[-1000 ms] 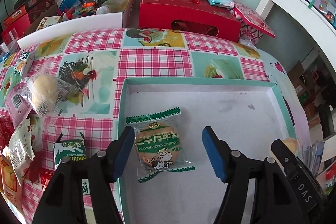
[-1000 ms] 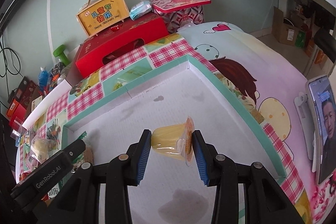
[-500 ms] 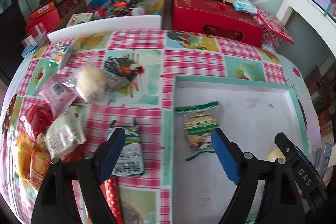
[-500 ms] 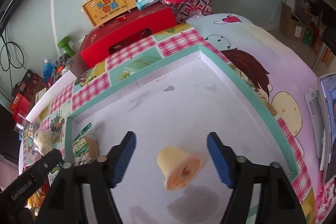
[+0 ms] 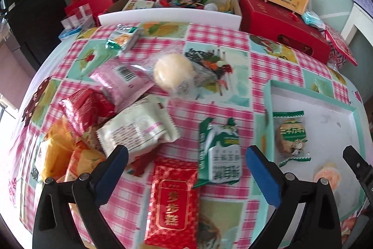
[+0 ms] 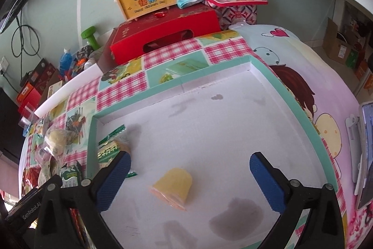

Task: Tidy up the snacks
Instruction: 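Move both tools back over the snack pile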

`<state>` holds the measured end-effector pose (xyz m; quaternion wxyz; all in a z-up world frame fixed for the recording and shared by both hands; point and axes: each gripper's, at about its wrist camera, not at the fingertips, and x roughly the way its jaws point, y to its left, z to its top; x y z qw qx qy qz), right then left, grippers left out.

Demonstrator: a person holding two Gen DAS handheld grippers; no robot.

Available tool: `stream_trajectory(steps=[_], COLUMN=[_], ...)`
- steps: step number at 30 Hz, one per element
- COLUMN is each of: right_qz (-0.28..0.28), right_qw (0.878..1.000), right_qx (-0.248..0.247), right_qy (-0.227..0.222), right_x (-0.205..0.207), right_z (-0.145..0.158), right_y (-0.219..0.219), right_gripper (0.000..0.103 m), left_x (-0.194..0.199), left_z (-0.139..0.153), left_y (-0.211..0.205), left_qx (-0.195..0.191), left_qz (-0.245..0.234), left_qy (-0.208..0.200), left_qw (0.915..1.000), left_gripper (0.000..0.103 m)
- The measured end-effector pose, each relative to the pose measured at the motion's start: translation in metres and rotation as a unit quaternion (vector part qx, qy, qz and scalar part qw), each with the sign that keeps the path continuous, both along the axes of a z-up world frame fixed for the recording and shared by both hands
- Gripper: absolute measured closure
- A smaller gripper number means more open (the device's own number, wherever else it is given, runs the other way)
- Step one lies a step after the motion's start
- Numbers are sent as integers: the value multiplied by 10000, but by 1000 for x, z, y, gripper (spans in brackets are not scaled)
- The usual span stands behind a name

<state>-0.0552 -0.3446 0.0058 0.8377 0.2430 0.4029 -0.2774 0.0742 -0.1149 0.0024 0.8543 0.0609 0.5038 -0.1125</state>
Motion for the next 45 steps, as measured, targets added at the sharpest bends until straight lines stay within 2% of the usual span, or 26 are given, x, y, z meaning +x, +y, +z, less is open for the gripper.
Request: stream_trajectory(steps=[10, 14, 22, 31, 37, 45], right_qz=[504, 713, 1206, 2006, 2404, 2710], right_qw=[9981, 9965, 9921, 9791, 9689, 9577], right_qx=[-148, -194, -210, -84, -149, -204], right_qy=[328, 400, 270, 337, 567, 942], right_x=[20, 27, 43, 63, 70, 76], right_z=[6, 9, 14, 6, -8, -34], right_y=[42, 63, 106, 168, 203, 228], right_gripper=[0, 0, 0, 0, 0, 0], left_x=[-3, -3, 2, 11, 16, 13], left_z=[4, 7, 11, 10, -2, -6], left_y=[51, 72, 115, 166, 173, 151], left_qx=[346, 185, -21, -255, -314, -248], left_qz=[67, 152, 479, 1047, 1107, 728], left_qy=[27, 125, 185, 286, 483, 536], left_qw=[9994, 9996, 9987, 9938, 9922, 9956], left_gripper=[3, 3, 3, 3, 3, 3])
